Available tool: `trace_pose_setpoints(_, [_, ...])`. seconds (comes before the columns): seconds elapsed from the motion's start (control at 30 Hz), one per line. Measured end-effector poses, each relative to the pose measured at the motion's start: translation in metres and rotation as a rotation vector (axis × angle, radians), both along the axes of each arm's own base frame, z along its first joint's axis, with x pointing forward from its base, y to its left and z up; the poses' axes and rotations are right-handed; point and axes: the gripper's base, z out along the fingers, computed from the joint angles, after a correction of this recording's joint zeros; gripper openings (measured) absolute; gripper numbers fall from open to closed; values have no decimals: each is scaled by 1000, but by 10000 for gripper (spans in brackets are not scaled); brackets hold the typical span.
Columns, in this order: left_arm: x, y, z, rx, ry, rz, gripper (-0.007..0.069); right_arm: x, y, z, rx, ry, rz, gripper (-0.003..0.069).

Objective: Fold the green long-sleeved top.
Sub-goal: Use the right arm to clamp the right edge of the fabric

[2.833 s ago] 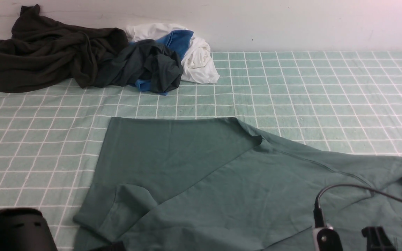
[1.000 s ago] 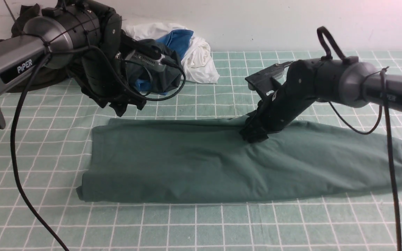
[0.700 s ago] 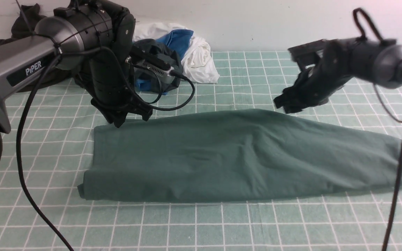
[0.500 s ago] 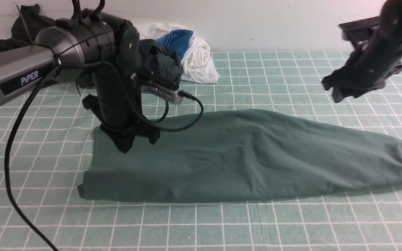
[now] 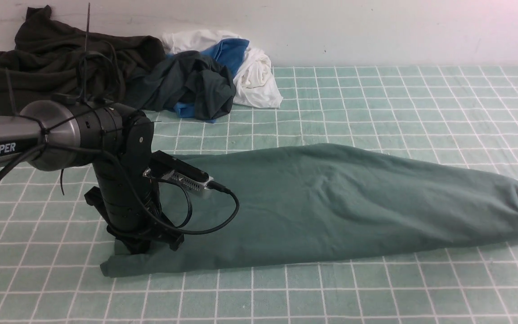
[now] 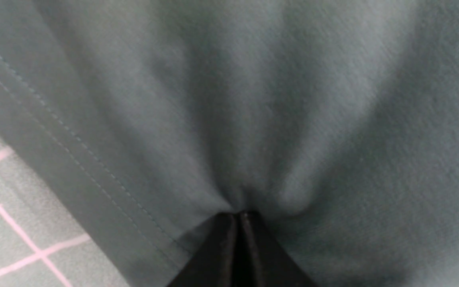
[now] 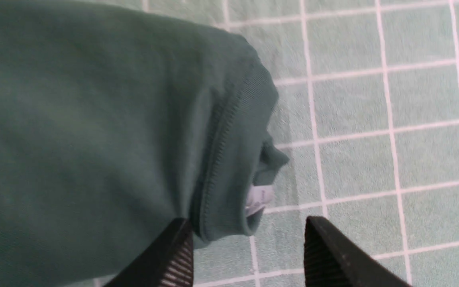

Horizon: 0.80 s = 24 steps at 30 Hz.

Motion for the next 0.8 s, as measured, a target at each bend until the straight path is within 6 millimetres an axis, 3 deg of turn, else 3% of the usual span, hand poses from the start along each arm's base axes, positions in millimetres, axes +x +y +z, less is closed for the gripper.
trace_pose_setpoints(0.07, [0, 0, 0, 0, -1, 0, -1, 5, -10, -24, 15, 41, -30, 435])
trace_pose_setpoints(0.27, [0, 0, 0, -1, -2, 0, -1, 20, -12, -69, 70, 86, -48, 510])
trace_pose_setpoints(0.47, [0, 0, 0, -1, -2, 0, -1, 25, -8, -89, 120, 103, -11, 506])
trace_pose_setpoints(0.63, [0, 0, 0, -1, -2, 0, -1, 26, -7, -89, 127, 100, 9, 415])
trace_pose_setpoints(0.7, [0, 0, 1, 0, -4, -1, -1, 25, -6, -89, 134, 108, 21, 293])
trace_pose_setpoints(0.73, [0, 0, 1, 0, -4, -1, -1, 25, -6, -89, 135, 111, 21, 270])
trace_pose_setpoints(0.8, [-1, 0, 3, 0, -9, -2, -1, 23, -6, -83, 123, 132, 44, 110])
